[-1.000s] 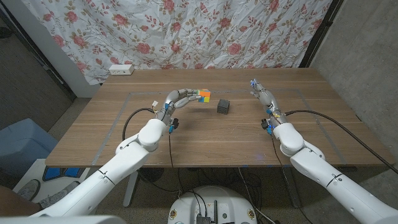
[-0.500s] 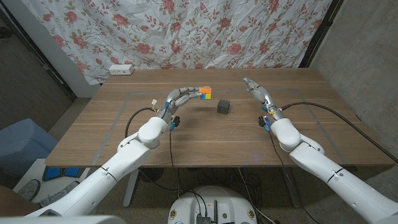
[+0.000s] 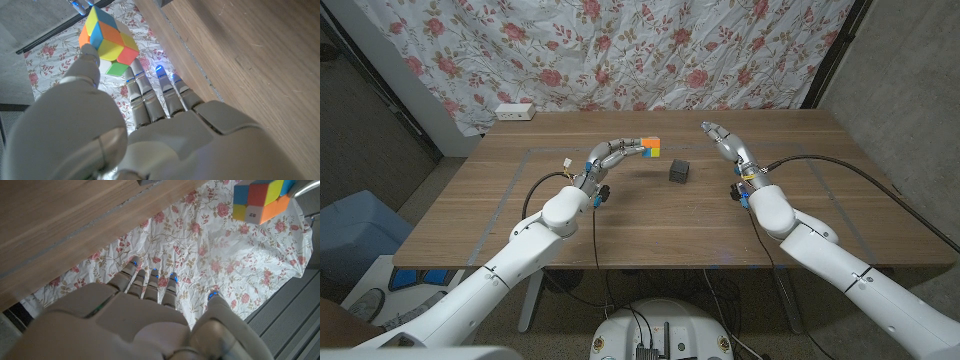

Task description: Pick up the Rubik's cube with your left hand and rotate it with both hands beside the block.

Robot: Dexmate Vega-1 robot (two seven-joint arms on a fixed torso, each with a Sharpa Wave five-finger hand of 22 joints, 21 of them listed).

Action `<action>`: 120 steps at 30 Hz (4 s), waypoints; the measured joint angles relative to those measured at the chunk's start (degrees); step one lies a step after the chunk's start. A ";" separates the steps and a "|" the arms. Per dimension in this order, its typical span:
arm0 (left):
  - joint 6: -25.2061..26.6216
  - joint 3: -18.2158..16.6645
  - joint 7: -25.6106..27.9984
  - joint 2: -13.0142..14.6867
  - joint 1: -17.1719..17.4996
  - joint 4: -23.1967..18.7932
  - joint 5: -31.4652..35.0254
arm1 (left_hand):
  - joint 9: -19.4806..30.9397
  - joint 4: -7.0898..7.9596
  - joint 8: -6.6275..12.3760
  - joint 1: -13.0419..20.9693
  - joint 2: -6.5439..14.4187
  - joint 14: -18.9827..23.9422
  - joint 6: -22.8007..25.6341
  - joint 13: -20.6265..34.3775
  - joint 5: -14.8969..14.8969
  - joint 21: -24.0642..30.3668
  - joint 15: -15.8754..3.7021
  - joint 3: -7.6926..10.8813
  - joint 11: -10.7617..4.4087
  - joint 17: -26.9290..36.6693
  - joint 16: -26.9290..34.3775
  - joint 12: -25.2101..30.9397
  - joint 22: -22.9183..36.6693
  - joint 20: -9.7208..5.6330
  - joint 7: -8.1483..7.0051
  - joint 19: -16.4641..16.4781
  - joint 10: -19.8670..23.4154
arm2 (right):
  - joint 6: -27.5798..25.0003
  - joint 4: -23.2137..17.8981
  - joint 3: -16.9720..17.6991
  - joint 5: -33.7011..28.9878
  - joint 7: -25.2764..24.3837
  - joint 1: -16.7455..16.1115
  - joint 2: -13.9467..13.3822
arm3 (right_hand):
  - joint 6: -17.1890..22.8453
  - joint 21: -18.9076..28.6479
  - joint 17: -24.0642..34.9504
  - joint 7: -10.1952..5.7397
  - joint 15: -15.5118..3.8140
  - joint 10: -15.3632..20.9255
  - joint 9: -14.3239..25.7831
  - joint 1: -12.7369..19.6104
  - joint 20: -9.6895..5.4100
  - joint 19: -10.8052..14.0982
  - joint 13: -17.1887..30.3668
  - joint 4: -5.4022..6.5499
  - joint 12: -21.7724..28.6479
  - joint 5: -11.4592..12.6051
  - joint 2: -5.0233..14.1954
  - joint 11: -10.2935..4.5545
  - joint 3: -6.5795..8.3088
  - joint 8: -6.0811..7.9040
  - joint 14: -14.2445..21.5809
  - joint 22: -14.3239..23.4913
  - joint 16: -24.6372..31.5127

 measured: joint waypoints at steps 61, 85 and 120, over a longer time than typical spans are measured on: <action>-0.48 2.80 -1.32 -2.31 -3.69 4.34 -1.51 | 0.56 -0.24 -0.42 0.13 -0.12 0.00 0.31 0.82 0.22 0.00 0.00 -0.56 0.62 0.03 -0.22 -0.19 0.00 0.19 0.31 -0.20 0.62 | -31.52 -16.43 -14.92 -32.49 8.19 6.52 -2.68 | 2.55 -0.67 2.01 -2.53 4.17 -10.36 0.00 -5.08 3.36 -7.88 0.00 1.29 -0.89 -0.82 -0.38 -0.30 0.32 -0.72 -10.78 0.00 -0.89; -0.84 3.12 -1.42 -2.55 -3.46 4.19 -1.52 | 0.51 -0.39 -1.05 1.15 0.06 0.00 0.72 1.17 0.40 0.00 0.00 -0.87 0.92 0.03 -0.62 -0.62 0.00 0.19 0.73 -0.20 0.92 | -32.89 -17.85 -17.77 -42.54 16.11 6.79 -1.30 | 3.06 -0.64 2.00 -2.63 3.97 -12.42 0.00 -5.36 2.83 -8.99 0.00 1.29 -0.88 -0.82 -0.67 -0.32 0.80 -0.72 -12.01 0.00 -0.89; -1.54 2.96 -1.30 -2.69 -3.07 4.36 -1.78 | 0.81 -0.31 -1.68 0.70 0.51 0.00 1.02 1.66 0.20 0.00 0.00 -1.26 0.93 0.03 -0.62 -0.44 -0.01 0.19 0.78 -0.20 0.93 | -33.27 -17.47 -18.08 -50.55 24.16 6.46 1.29 | 4.40 -0.21 2.27 -2.52 4.17 -13.02 0.00 -5.98 2.42 -9.39 -0.31 1.52 -0.43 -0.82 -0.83 -0.31 1.04 -0.72 -12.20 0.00 -0.67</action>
